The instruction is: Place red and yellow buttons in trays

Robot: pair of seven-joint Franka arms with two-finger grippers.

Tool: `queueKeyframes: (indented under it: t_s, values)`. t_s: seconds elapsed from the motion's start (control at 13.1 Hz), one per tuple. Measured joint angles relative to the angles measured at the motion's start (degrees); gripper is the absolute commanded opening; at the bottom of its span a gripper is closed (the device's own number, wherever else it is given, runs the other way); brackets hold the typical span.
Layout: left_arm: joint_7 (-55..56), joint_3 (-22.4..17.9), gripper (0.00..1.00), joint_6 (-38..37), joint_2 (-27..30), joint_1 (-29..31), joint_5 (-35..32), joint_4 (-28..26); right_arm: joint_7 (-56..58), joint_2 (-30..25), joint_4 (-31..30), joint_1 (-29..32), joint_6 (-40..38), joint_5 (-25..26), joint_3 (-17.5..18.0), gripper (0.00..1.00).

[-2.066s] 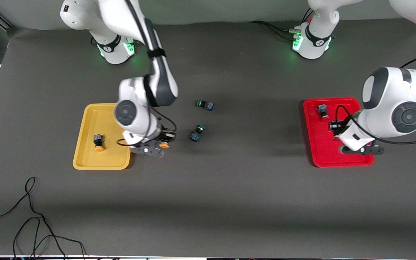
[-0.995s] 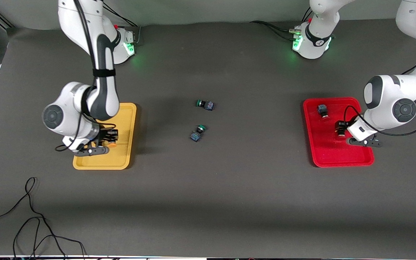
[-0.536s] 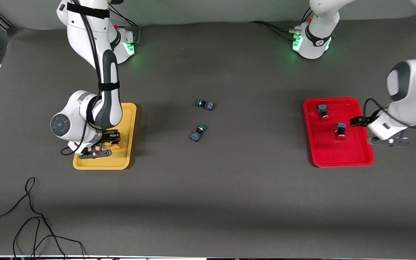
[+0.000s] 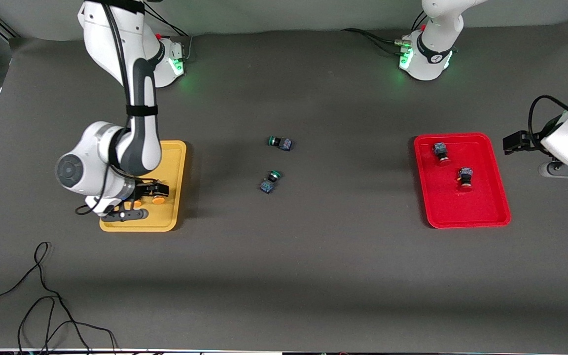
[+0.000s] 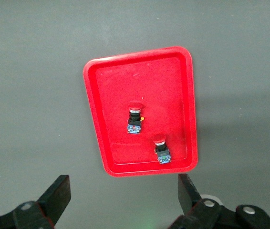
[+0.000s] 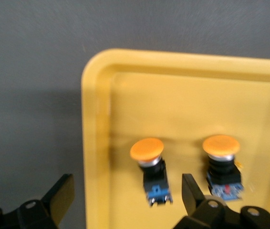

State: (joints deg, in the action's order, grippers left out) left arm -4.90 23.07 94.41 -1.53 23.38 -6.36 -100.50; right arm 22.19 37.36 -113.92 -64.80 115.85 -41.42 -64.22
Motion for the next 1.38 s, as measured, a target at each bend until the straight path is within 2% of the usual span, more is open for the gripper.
queueKeyframes:
  t_s: [0.23,0.38,0.46,0.69,0.84,0.92,0.99,1.07,1.15,1.38]
  values:
    - [1.8,-1.9,1.00,-2.8,-0.2,-4.2,0.1,2.2,-5.4,-0.8,5.7,-8.2,-10.3,3.4,-11.0,1.00]
    - [4.3,-6.9,1.00,-3.7,-0.2,-11.1,0.1,2.5,-7.5,-1.2,8.3,-14.0,-14.9,4.1,-17.7,1.00]
    - [4.8,-9.6,1.00,-3.7,-0.2,-14.1,0.1,2.7,-8.0,-1.2,9.2,-15.7,-16.3,4.2,-20.0,1.00]
    - [4.8,-16.1,1.00,-3.8,-0.3,-19.5,0.1,3.3,-8.4,-1.3,13.1,-15.8,-20.5,4.8,-22.5,1.00]
    - [4.7,-18.1,1.00,-3.8,-0.3,-20.9,0.1,3.7,-9.1,-1.7,16.6,-13.9,-23.0,7.2,-22.5,1.00]
    - [4.7,-18.4,1.00,-3.8,-0.3,-21.0,0.1,3.8,-9.8,-2.9,18.5,-12.2,-24.1,9.1,-21.4,1.00]
    - [4.7,-18.4,1.00,-3.9,-0.3,-21.1,0.2,3.9,-10.8,-5.1,20.1,-9.6,-25.0,11.7,-18.9,1.00]
    - [4.7,-18.4,1.00,-4.0,-0.3,-21.2,0.2,4.1,-12.1,-8.2,21.2,-6.0,-25.3,15.0,-14.8,1.00]
    - [4.7,-18.5,1.00,-4.5,-0.4,-21.3,0.2,4.5,-13.6,-12.0,22.0,-1.2,-25.5,18.8,-9.4,1.00]
    - [4.7,-18.5,1.00,-5.8,-0.5,-21.4,0.2,6.3,-18.2,-23.5,22.4,17.2,-25.8,29.7,12.0,1.00]
